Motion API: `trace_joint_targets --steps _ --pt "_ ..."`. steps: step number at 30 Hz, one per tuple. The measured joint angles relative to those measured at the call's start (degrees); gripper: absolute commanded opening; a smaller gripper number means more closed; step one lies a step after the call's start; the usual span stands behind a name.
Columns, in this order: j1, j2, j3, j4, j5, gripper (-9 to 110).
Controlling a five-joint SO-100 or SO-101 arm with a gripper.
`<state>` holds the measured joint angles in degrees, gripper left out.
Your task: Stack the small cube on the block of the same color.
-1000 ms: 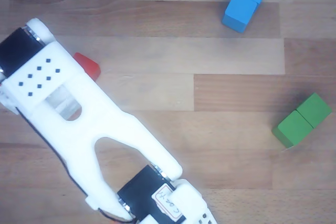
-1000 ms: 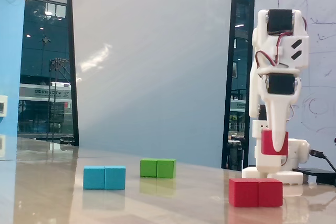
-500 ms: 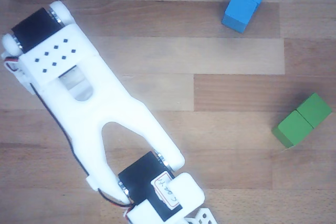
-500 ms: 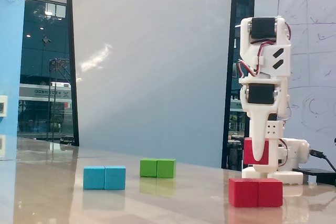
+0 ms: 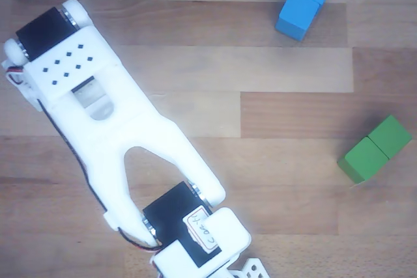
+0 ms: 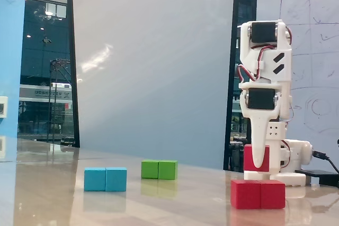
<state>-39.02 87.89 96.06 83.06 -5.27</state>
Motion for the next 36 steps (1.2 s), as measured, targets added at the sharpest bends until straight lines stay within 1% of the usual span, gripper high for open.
trace_joint_targets --steps 13,21,36 --pt "0.09 -2.2 0.0 -0.26 0.0 5" --pt "1.32 -2.29 0.0 -4.13 0.0 5" --pt "1.76 -2.29 0.0 -4.22 0.0 5"
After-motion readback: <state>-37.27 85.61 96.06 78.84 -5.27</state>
